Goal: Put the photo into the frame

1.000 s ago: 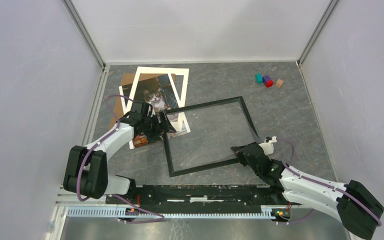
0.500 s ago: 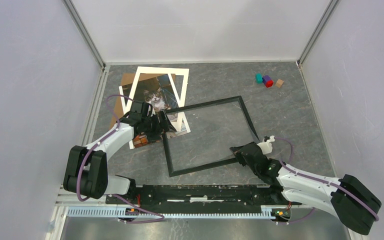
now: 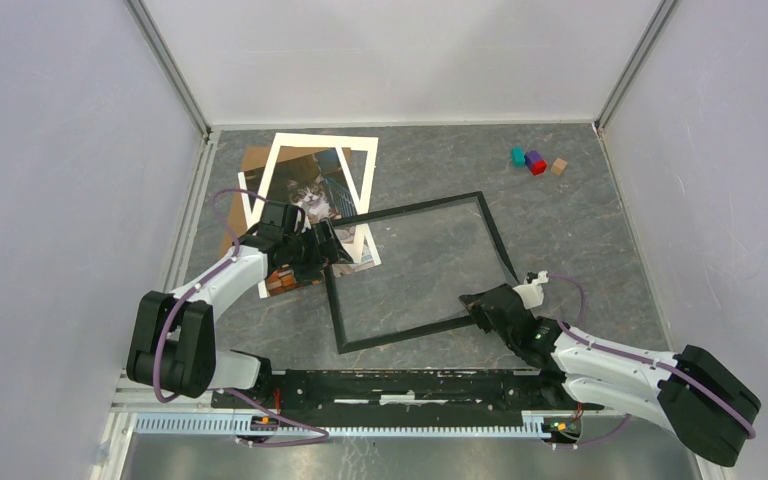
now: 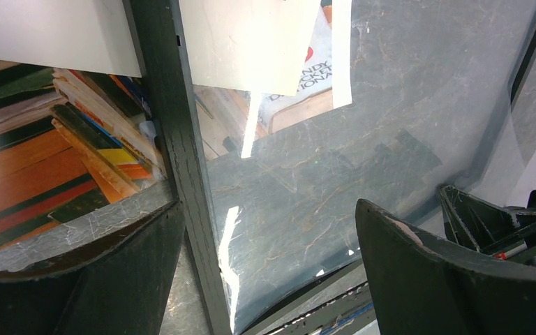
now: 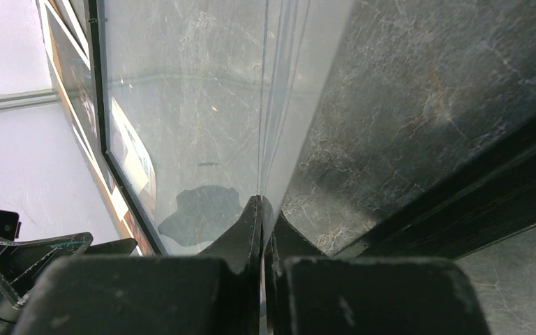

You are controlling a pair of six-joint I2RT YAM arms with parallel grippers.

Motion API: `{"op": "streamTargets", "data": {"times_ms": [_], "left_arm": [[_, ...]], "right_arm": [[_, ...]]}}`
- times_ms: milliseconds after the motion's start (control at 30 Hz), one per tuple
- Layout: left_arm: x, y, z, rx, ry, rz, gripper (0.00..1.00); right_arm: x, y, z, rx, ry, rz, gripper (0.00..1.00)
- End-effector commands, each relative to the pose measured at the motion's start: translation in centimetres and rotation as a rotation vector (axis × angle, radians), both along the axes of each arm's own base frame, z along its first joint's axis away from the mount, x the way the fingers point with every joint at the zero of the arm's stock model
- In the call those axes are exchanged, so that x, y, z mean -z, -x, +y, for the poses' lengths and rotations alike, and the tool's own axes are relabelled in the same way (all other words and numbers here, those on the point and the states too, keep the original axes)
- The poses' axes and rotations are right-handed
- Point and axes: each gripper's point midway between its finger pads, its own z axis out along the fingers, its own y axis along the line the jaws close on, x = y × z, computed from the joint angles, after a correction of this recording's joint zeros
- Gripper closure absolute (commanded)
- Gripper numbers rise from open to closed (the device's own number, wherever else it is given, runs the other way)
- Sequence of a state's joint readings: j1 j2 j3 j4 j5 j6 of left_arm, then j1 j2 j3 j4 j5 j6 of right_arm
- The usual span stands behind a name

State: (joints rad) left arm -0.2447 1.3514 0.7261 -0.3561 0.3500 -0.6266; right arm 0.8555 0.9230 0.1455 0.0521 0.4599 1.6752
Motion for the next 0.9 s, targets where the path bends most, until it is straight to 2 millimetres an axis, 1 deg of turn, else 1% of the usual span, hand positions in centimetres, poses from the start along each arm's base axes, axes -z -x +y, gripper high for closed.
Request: {"op": "streamTargets", "data": {"times_ms": [0, 200, 367, 467, 633, 800, 833, 867], "left_arm": [[-0.45, -0.39, -0.61, 0.007, 0.031, -0.021, 0.03], [-0.39, -0.33, -0.6, 0.007, 0.031, -0.02, 0.03], [-0.4, -0.38, -0.66, 0.007, 0.034, -0.017, 0.03], [-0.41, -0.4, -0.7, 0.008, 0.034, -0.018, 0.03], [-0.34, -0.32, -0.71, 0.011, 0.033, -0.017, 0.02], [-0.34, -0.38, -0.7, 0.008, 0.034, -0.015, 0.02], [-0.36, -0.39, -0.73, 0.01, 0.033, -0.017, 0.02], [-0.38, -0.37, -0.71, 0.01, 0.033, -0.018, 0.02]], "right_arm": [[-1.22, -0.28, 1.18, -0.02, -0.052, -0.017, 1.0], [-1.46, -0.37, 1.41, -0.025, -0.048, -0.012, 1.0], [-1.03, -0.32, 0.8, -0.005, -0.022, 0.0, 1.0], [-0.8, -0.35, 0.82, -0.001, -0.021, 0.003, 1.0], [-1.01, -0.56, 0.88, -0.001, -0.015, -0.004, 1.0], [-0.84, -0.73, 0.74, 0.006, -0.013, -0.015, 0.96], [-0.78, -0.73, 0.77, 0.003, -0.01, -0.015, 0.93], [-0.76, -0.74, 0.78, 0.001, -0.006, -0.016, 0.87]]}}
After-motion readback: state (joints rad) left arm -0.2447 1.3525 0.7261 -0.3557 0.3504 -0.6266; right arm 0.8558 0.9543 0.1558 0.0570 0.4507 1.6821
